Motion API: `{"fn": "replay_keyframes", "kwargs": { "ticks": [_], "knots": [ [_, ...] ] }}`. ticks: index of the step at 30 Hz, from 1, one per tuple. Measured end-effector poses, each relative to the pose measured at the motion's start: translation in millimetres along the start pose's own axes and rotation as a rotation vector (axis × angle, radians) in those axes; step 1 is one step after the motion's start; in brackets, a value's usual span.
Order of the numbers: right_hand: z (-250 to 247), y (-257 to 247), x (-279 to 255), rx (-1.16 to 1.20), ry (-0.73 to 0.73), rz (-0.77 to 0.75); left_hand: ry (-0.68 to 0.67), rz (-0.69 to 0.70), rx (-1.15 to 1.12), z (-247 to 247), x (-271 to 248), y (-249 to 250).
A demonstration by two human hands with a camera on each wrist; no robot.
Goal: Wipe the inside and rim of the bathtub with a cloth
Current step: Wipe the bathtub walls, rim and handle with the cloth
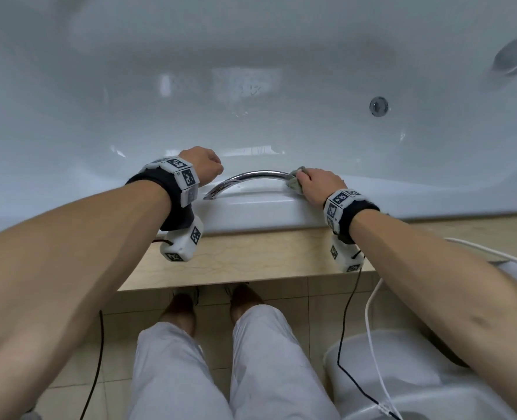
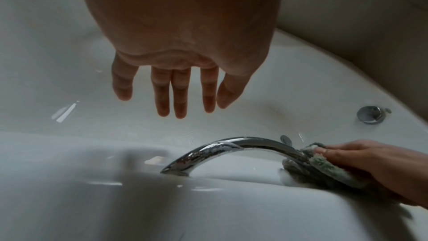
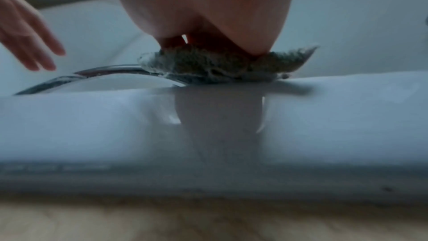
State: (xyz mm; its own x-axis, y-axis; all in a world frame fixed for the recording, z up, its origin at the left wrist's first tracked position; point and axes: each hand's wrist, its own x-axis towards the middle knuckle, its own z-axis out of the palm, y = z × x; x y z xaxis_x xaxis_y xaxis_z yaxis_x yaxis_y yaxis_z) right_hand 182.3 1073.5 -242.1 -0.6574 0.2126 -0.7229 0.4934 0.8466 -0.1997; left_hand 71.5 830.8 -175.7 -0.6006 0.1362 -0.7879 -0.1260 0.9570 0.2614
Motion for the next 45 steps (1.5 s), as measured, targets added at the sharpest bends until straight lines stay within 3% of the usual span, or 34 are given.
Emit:
{"fn": "replay_keyframes", "kwargs": {
  "ticks": [8, 18, 27, 33, 38, 41, 45],
  "knots": [
    [-7, -43, 25, -0.037, -0.169, 0.11, 0.006, -0.042, -0.029, -2, -3, -32],
    [-5, -121, 34, -0.207, -0.267, 0.025, 0.002, -0.083, -0.063, -19, -9, -90],
    [32, -211, -1, -0.318, -0.185, -0.002, 0.019, -0.103, -0.098, -46, -18, -154],
    [63, -249, -28, -0.334, 0.032, -0.078, 0.022, -0.097, -0.073, -61, -20, -200],
    [106, -264, -45, -0.11, 0.209, -0.115, -0.13, -0.034, 0.039, -63, -20, -230],
    [134, -272, -53, -0.017, 0.323, -0.216, -0.229, 0.018, 0.1, -63, -22, -243],
    [162, -292, -69, -0.144, 0.271, -0.264, -0.239, 0.079, 0.156, -66, -21, -261]
  ]
}}
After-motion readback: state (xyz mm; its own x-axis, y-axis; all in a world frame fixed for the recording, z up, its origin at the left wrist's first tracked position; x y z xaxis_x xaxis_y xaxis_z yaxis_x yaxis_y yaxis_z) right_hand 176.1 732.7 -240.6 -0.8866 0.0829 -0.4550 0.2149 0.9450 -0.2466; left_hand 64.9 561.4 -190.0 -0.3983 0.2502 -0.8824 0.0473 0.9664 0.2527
